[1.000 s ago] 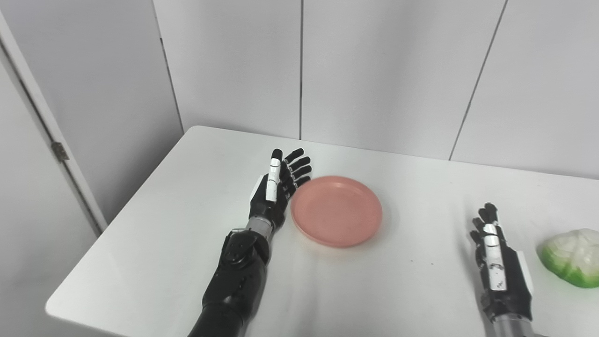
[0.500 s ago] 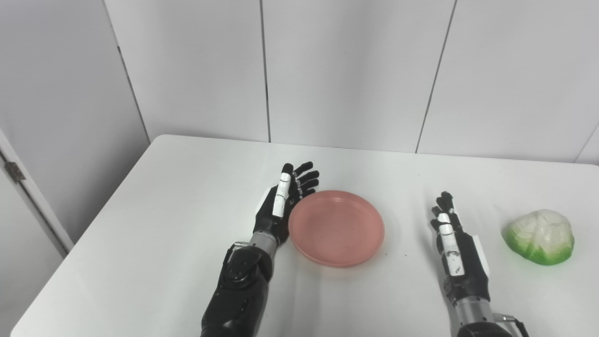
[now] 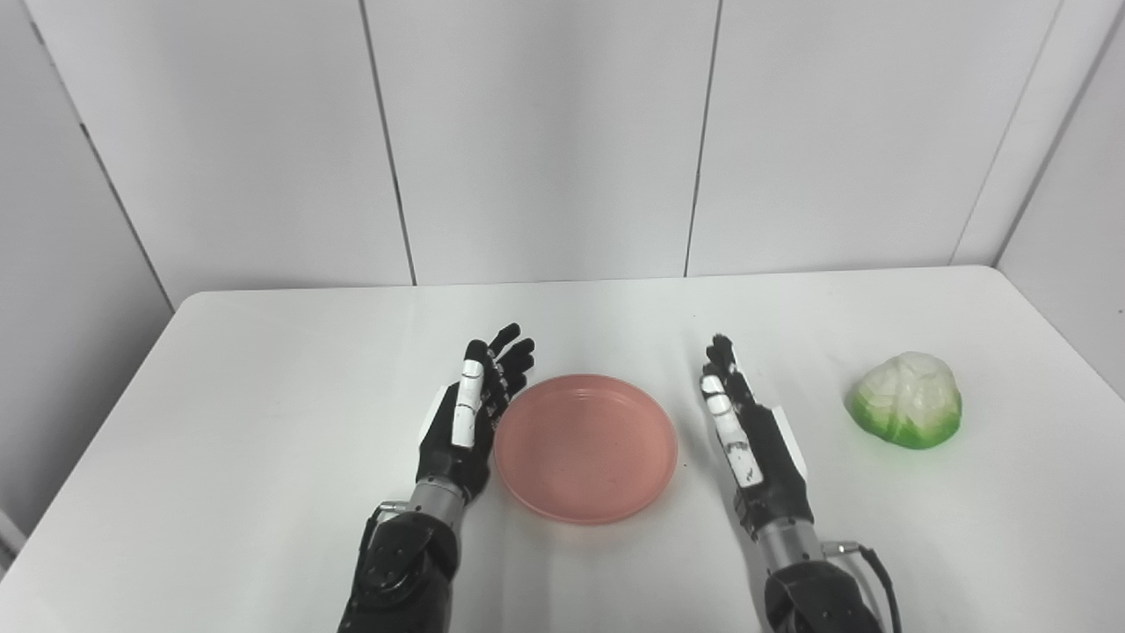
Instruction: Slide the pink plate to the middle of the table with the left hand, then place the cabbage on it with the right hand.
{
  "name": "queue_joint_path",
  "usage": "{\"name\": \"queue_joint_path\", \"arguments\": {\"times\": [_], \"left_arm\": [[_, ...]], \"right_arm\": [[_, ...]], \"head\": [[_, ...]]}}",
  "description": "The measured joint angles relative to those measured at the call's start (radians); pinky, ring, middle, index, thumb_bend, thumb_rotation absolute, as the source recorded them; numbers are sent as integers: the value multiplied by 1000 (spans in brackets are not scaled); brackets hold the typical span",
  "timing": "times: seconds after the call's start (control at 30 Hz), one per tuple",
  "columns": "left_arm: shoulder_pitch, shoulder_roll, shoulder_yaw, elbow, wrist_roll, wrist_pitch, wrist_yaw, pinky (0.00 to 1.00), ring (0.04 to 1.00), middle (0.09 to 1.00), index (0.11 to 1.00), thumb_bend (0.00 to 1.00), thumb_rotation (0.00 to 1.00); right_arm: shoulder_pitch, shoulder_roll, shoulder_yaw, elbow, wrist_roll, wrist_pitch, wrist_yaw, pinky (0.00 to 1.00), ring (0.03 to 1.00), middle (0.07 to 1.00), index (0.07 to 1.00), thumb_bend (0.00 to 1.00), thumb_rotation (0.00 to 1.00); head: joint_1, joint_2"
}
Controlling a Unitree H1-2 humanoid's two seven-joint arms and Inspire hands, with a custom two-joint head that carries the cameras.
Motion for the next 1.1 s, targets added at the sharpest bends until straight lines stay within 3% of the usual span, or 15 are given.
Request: {"name": "queue_joint_path", "arguments": {"times": [0.1, 0.27, 0.33, 0.47, 0.57, 0.83, 1.1], "left_arm": [[0, 1, 2, 0, 0, -2, 0, 998, 957, 926, 912, 794, 1000], [4, 10, 3, -3, 0, -1, 0, 1000, 976, 945, 938, 828, 1000], [6, 15, 0, -5, 2, 0, 0, 1000, 993, 957, 950, 825, 1000], [6, 32, 0, -2, 3, -1, -2, 1000, 994, 962, 954, 832, 1000], [5, 42, 4, 0, 2, -6, -5, 1000, 999, 969, 960, 836, 1000], [-15, 63, 14, 42, -15, -17, -57, 1000, 1000, 983, 975, 830, 1000], [-27, 68, 28, 65, -34, -26, -81, 1000, 1000, 987, 976, 815, 1000]], "right_arm": [[-33, -109, 13, -91, -59, 67, 49, 880, 931, 948, 947, 677, 682], [-83, -264, 7, -173, -173, 142, 81, 844, 914, 937, 930, 776, 579], [-95, -311, 0, -180, -211, 150, 95, 858, 948, 966, 935, 846, 605], [-132, -445, 10, -160, -322, 213, 149, 862, 964, 980, 935, 909, 612], [-162, -535, 17, -140, -402, 255, 181, 860, 970, 975, 941, 937, 586], [-185, -634, 55, -58, -532, 293, 256, 964, 979, 960, 945, 1000, 497], [-194, -683, 67, 21, -601, 295, 265, 973, 953, 935, 936, 1000, 520]], "head": [[-18, 0], [-92, -6], [-138, -15], [-164, -18], [-224, -23], [-308, -37], [-313, -43]]}}
